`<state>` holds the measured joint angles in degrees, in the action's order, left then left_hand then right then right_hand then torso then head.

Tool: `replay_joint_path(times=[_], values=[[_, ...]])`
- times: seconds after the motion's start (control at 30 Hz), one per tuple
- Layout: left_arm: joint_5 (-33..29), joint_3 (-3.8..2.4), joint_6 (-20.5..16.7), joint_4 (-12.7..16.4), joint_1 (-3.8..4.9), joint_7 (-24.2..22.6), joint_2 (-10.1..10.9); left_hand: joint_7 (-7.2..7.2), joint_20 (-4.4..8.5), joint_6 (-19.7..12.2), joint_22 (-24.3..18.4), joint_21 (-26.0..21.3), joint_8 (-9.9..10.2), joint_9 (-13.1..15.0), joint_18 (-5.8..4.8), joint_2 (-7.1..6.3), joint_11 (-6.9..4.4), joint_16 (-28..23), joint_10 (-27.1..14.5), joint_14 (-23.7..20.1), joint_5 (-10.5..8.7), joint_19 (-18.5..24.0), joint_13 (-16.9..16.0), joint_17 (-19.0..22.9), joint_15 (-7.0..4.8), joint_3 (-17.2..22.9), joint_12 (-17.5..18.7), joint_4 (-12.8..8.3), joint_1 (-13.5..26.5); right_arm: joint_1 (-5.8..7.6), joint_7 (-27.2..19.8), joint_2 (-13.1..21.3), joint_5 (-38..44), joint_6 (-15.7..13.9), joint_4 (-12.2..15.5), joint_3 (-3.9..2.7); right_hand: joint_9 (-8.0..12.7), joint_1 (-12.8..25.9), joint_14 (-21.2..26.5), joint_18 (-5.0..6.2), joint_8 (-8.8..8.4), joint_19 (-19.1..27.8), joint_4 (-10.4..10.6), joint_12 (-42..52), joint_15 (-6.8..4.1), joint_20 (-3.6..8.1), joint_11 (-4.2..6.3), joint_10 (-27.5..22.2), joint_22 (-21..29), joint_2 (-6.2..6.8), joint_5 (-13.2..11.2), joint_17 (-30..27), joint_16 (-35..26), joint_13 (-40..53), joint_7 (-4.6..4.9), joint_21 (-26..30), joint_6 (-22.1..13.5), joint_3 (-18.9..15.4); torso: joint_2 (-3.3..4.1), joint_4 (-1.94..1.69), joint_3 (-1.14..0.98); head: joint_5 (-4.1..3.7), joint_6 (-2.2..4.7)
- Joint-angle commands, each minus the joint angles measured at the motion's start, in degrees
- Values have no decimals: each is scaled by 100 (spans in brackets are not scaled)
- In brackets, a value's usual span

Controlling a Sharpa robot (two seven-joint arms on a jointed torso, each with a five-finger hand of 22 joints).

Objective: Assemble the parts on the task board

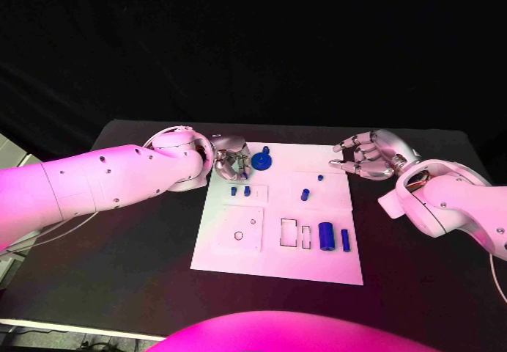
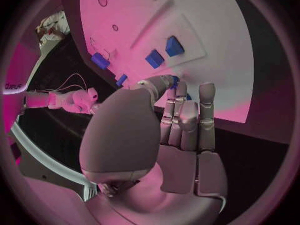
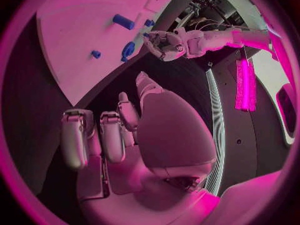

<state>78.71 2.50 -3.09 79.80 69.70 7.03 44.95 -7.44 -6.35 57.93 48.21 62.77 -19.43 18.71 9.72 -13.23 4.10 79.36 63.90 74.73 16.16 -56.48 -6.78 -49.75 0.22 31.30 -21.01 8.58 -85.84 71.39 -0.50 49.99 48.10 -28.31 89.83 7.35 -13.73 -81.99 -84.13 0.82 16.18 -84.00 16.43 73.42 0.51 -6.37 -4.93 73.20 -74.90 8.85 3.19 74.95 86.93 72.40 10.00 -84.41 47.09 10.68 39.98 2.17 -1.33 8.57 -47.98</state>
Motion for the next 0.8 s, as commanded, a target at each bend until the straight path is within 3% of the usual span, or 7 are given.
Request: replay_joint_path(times=[0.03, 0.8], values=[[34, 3, 122, -12, -6, 5, -22, -16, -11, -14, -6, -32, 23, 9, 11, 9, -9, -7, 38, -25, -24, 27, 2, 0, 1, 8, 32, -18, 47, -5, -71, 5, 58, 38, 6, -1, 10, 5, -425, 68, 20, -342, -31, -17, -6, 8, 3, -16, -1125, -43, 23, 889, -30, -2, -23, 22, 30, -4, 3, -1, 6, -5, 2], [144, 5, 20, -62, -12, 54, -61, -15, -9, 45, 52, 7, 16, 52, 2, 56, -17, 14, 116, -9, -50, -19, -31, -46, -3, 29, 56, -71, 34, -9, -102, 13, 53, 58, 11, -1, 13, 3, -424, 69, 23, -341, -31, -16, -8, 10, 4, -11, -1123, -45, 23, 885, -34, -4, -25, 26, 32, -6, 5, 0, 4, -24, -13]])
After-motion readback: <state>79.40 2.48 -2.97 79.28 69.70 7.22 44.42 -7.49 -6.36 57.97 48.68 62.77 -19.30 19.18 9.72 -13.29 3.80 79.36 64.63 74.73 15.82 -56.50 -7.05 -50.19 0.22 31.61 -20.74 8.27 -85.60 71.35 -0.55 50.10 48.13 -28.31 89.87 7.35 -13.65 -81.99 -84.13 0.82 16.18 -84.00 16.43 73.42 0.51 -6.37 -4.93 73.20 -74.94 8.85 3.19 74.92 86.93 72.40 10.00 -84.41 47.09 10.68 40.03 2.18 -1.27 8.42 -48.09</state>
